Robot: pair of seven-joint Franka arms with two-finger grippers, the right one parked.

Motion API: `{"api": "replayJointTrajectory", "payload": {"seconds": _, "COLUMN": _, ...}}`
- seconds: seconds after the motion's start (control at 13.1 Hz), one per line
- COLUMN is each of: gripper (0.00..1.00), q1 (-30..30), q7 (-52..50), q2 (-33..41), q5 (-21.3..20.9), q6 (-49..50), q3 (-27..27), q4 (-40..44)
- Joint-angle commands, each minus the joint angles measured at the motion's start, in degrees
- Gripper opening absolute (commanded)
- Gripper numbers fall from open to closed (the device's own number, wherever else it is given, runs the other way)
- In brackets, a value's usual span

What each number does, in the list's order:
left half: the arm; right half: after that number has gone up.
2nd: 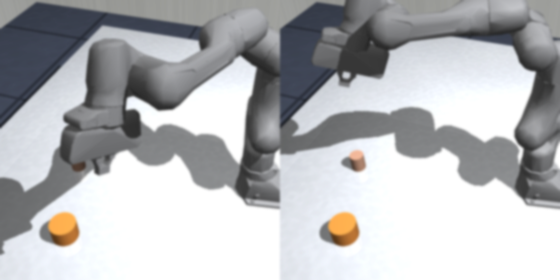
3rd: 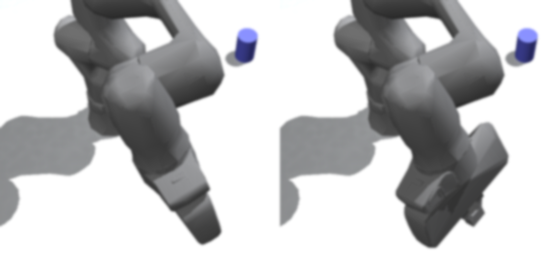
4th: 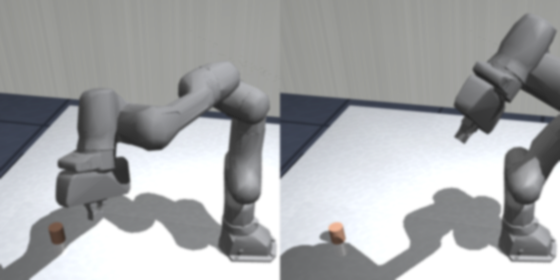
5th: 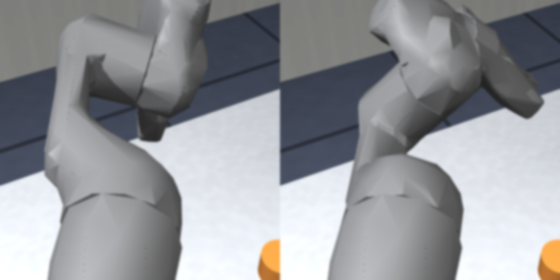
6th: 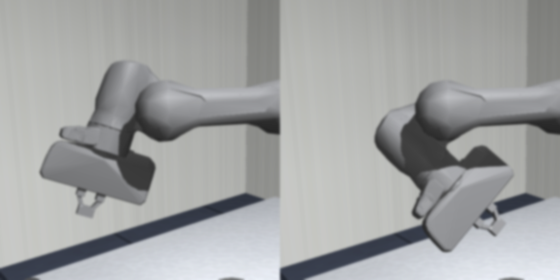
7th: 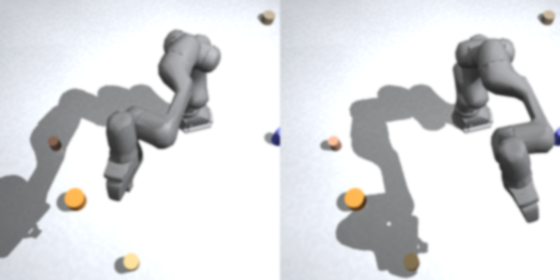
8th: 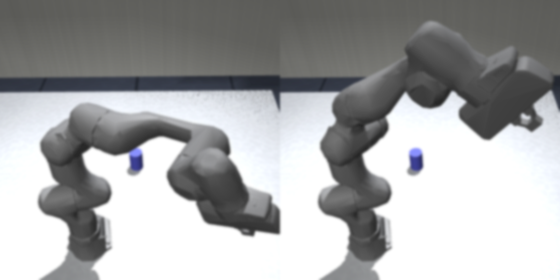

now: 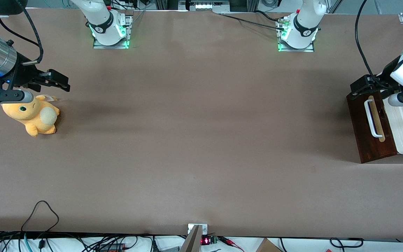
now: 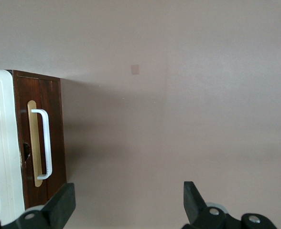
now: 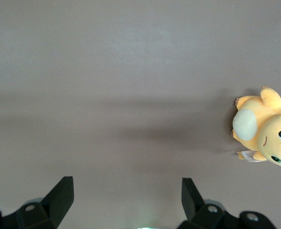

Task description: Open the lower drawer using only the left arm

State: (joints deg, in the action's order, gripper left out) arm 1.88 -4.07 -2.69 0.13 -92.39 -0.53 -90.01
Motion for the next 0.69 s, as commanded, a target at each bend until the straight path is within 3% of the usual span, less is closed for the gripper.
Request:
{"api": "replayJointTrajectory", "payload": {"seconds": 0.0, "gripper": 1.0, "q1": -0.4, "q7": 1.3, "q2": 0.0, "q5": 1.3, "q6": 1.4, "q3": -0.3, "q4": 1.1}}
{"api": "replayJointTrajectory", "payload": {"seconds": 0.46, "gripper": 1.0, "q1": -0.4, "q7": 1.7, "q2": -0.2, "q5": 0.8, "q6": 0.7, "q3": -0.4, "q4": 0.3}}
{"api": "replayJointTrajectory", "payload": {"seconds": 0.53, "gripper": 1.0, "q1": -0.3, "q7": 0.9, "q2": -0.6, "q5": -0.2, "q6": 0.3, "q3": -1.6, "q4": 0.1}}
{"api": "replayJointTrajectory", "payload": {"seconds": 0.61, "gripper": 1.0, "q1": -0.3, "q7": 0.7, "q2": -0.6, "q5": -5.6, "q6": -0.6, "q3": -3.0, "q4": -1.6}}
